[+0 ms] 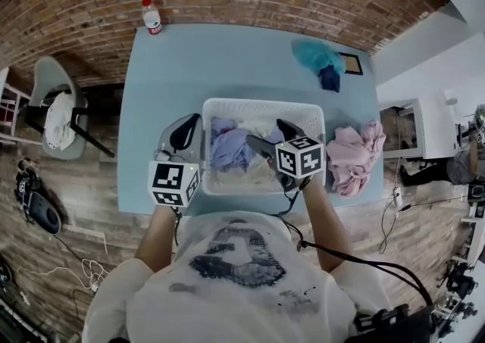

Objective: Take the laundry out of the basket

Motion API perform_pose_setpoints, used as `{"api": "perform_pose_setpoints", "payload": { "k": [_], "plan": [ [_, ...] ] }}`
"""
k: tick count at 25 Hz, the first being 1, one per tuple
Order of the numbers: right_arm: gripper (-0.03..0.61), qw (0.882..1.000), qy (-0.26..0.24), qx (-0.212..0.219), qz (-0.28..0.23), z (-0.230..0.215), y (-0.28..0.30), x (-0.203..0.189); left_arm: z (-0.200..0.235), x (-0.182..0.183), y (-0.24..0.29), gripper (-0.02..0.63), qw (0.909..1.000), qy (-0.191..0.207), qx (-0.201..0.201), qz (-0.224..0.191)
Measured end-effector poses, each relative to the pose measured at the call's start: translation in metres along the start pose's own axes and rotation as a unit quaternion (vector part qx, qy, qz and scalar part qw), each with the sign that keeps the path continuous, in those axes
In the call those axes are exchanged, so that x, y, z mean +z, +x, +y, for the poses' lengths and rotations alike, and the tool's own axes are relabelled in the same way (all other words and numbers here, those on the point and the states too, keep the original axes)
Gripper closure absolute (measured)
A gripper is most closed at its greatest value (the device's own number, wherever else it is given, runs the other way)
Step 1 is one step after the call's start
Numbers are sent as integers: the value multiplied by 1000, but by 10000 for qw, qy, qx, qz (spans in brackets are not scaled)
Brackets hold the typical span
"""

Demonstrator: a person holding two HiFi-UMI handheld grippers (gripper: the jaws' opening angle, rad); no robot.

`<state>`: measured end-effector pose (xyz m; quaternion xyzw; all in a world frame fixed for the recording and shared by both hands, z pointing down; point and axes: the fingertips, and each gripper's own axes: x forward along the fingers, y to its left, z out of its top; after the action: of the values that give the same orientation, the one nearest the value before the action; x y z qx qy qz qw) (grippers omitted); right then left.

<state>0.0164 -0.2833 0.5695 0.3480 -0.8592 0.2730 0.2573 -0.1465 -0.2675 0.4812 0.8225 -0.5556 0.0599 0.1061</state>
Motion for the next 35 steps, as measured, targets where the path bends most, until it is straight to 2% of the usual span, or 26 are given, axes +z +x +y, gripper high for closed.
{"api": "perform_pose_setpoints", "payload": {
  "k": [3, 5, 7, 10, 17, 19, 21, 22, 26, 28, 33, 35],
  "plan": [
    [55, 9963, -779, 281, 247, 12, 14, -1, 5, 1, 7, 623, 10000, -10, -11, 33],
    [40, 9847, -1558, 559, 539, 21, 23, -8, 9, 1, 10, 621, 10000, -24, -3, 51],
    [40, 9703, -2065, 913, 873, 29, 30, -19, 11, 0, 13, 623, 10000, -49, 13, 77],
    [40, 9536, -2397, 1332, 1240, 35, 37, -34, 14, -4, 17, 623, 9999, -81, 37, 128],
    [40, 9193, -3126, 1720, 1660, 33, 49, -53, 18, -9, 22, 623, 9997, -90, 109, 223],
    [39, 9061, -3319, 1866, 1846, 35, 50, -61, 19, -11, 22, 621, 9995, -97, 134, 259],
    [40, 8853, -3603, 2064, 2096, 36, 52, -71, 20, -13, 22, 623, 9994, -104, 159, 293],
    [39, 8708, -3820, 2143, 2234, 36, 53, -76, 20, -14, 23, 623, 9993, -102, 165, 312],
    [39, 8008, -4826, 2282, 2713, 30, 56, -100, 21, -18, 21, 623, 9990, -90, 168, 396],
    [39, 7725, -5155, 2395, 2830, 30, 60, -112, 22, -19, 20, 623, 9989, -76, 191, 427],
    [38, 7267, -5662, 2528, 2957, 22, 73, -141, 19, -22, 23, 621, 9986, -52, 192, 489],
    [38, 7188, -5735, 2549, 2991, 18, 78, -149, 18, -25, 24, 623, 9984, -67, 175, 536]
  ]
}}
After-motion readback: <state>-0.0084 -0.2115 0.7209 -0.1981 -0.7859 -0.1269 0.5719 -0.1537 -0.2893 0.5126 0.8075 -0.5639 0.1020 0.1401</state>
